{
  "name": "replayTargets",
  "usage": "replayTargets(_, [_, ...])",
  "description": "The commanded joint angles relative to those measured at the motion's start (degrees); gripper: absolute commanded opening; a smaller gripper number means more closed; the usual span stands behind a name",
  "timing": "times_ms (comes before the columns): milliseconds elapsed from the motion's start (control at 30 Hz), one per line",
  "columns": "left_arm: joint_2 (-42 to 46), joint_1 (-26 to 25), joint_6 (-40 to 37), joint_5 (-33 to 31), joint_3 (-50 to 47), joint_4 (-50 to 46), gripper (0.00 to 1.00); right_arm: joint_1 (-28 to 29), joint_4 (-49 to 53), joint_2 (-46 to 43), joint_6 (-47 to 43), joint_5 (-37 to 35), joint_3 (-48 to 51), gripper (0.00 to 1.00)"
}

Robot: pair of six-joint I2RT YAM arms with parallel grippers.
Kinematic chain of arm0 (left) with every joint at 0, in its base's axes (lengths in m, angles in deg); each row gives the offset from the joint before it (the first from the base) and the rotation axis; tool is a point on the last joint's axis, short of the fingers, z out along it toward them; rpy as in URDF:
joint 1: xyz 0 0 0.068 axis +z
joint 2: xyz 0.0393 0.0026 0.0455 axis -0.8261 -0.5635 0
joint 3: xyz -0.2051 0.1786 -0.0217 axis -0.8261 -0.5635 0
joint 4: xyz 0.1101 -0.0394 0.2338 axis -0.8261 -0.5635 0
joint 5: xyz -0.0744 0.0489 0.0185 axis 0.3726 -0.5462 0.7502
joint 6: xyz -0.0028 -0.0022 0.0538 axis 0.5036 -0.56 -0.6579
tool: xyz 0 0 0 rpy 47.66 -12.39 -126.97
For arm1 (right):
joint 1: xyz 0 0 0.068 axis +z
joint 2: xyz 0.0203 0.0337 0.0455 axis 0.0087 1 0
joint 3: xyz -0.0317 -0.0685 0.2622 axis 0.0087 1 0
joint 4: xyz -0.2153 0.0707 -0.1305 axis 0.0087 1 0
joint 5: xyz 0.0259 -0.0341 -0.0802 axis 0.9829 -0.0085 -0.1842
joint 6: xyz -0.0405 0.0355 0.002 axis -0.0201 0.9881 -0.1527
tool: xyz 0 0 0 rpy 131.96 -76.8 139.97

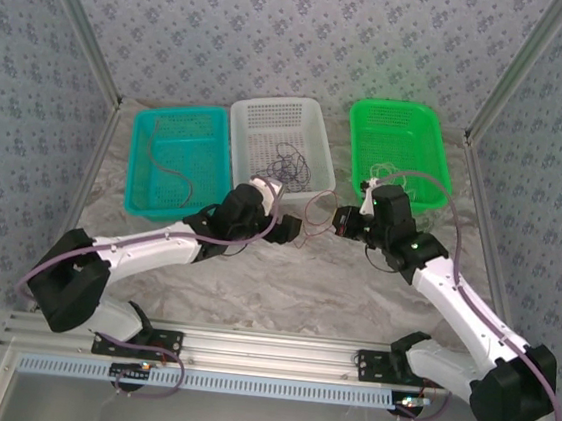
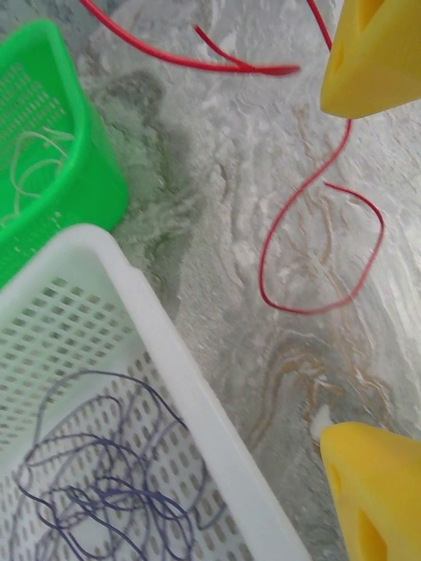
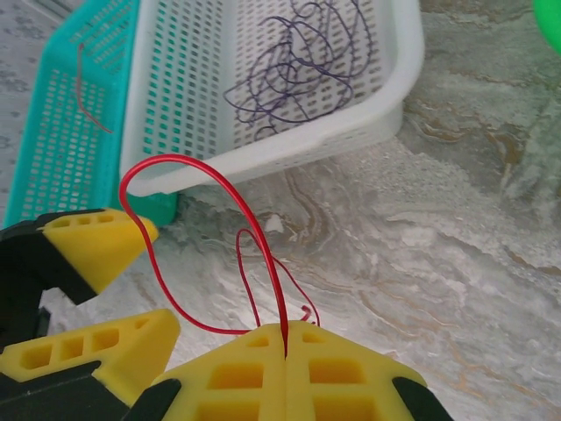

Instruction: Untangle the cables

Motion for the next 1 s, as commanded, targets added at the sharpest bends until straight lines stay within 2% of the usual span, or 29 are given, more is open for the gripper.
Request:
replayTargets(0, [-0.4,-0.4,0.5,3.6,1.0,8.6,0.9,-0.4,-1.2,-0.9,-1.1,2.4,0.0,0.0])
replayTargets(233, [-4.5,-0.4,6.0,7.2,4.6,13.5,0.9,-0.6,-4.4,-1.8,-1.3,4.4,0.4,0.0])
replayTargets(367, [-6.8,-0.4,5.8,7.9,7.6,11.2,0.84,-0.6,-4.6,-2.3,-1.6,4.3,0.3,0.0])
replayTargets(467, [-7.5,-0.4,5.7,8.6,8.8,10.8,0.72,-0.7,-4.5,-2.9,-1.9,4.4,0.4,0.0])
replayTargets(533, [-7.6,-0.3,4.8,6.8,10.0,8.7,0.58,-0.8,-4.5,-2.8,-2.3,5.4,0.4,0.0])
replayTargets(600, [-7.2,-0.3,2.9,4.2,11.8,4.6,0.38,-0.8,-3.7,-2.5,-2.9,5.9,0.1,0.0])
replayTargets(700, [-5.8,-0.2,-3.1,2.2,14.6,-2.3,0.2,-0.8,-1.2,-2.1,-4.8,6.3,-0.6,0.0])
replayTargets(800, [-3.7,-0.2,-10.4,-0.7,17.9,-10.0,0.1,-0.6,2.8,-0.6,-7.4,6.3,-2.2,0.0])
replayTargets(967, [-1.0,-0.2,-23.8,-2.7,24.0,-21.9,0.03,0.3,6.0,3.4,-9.8,7.7,-5.3,0.0])
